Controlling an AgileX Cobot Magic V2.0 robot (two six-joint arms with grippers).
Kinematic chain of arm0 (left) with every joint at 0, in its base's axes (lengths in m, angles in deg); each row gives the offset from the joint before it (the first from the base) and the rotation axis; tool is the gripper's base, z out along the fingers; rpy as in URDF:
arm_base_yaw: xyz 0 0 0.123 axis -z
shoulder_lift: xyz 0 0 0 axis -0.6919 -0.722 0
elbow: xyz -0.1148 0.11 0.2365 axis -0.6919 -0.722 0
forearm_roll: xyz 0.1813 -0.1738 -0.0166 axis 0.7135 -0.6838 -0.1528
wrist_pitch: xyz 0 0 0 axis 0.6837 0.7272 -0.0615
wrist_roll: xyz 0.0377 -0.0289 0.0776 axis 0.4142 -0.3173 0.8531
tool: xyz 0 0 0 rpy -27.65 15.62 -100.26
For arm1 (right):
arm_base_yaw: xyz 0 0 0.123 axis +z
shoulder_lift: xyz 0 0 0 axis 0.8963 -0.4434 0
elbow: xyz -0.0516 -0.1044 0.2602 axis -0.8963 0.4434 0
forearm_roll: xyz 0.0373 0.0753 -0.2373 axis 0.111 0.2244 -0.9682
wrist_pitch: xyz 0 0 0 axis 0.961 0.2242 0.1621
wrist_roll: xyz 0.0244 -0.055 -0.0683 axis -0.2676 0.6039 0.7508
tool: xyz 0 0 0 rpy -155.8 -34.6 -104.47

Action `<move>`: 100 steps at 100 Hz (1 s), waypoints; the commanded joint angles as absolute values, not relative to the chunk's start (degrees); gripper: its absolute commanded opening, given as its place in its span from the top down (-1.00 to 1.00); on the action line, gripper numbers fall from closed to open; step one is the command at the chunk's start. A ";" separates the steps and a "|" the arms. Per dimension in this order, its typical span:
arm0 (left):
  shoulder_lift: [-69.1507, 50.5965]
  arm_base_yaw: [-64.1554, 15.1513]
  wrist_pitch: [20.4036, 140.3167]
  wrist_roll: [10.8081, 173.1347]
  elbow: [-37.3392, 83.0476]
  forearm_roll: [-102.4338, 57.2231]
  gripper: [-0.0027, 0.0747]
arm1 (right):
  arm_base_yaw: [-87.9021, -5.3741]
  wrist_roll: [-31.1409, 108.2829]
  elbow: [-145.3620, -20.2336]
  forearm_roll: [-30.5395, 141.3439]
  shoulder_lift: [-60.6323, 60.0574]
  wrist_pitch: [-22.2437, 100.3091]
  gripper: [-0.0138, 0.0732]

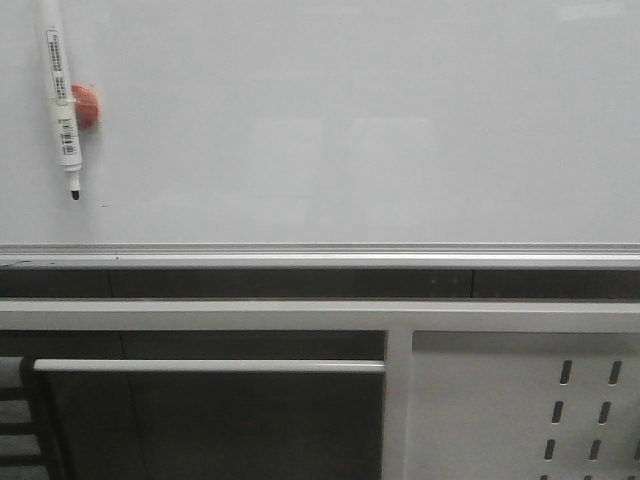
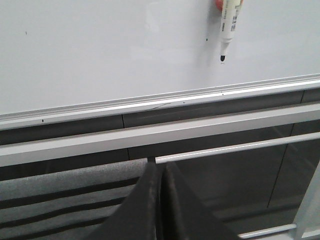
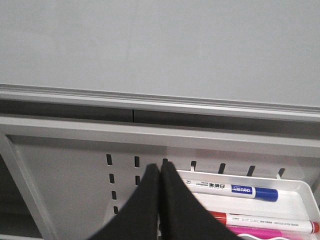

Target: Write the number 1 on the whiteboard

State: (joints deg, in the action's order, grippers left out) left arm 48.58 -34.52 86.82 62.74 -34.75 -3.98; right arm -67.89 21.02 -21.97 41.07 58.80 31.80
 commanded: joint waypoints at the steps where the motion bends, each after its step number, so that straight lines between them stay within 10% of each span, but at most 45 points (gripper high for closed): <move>1: 50.18 -34.66 82.90 62.20 -36.04 -4.59 0.98 | -68.24 21.12 -20.05 39.50 59.75 35.71 0.85; 29: 50.18 -34.66 80.26 62.20 -36.04 -39.91 0.98 | -68.24 14.59 -20.05 70.10 59.75 64.11 0.85; 59: 50.18 -34.66 69.36 62.20 -36.04 -59.99 0.98 | -68.24 12.59 -20.05 105.41 59.75 67.34 0.85; 100: 46.81 -34.66 81.93 74.80 -22.30 -42.91 0.80 | -68.11 13.22 -30.37 74.53 59.75 41.45 0.85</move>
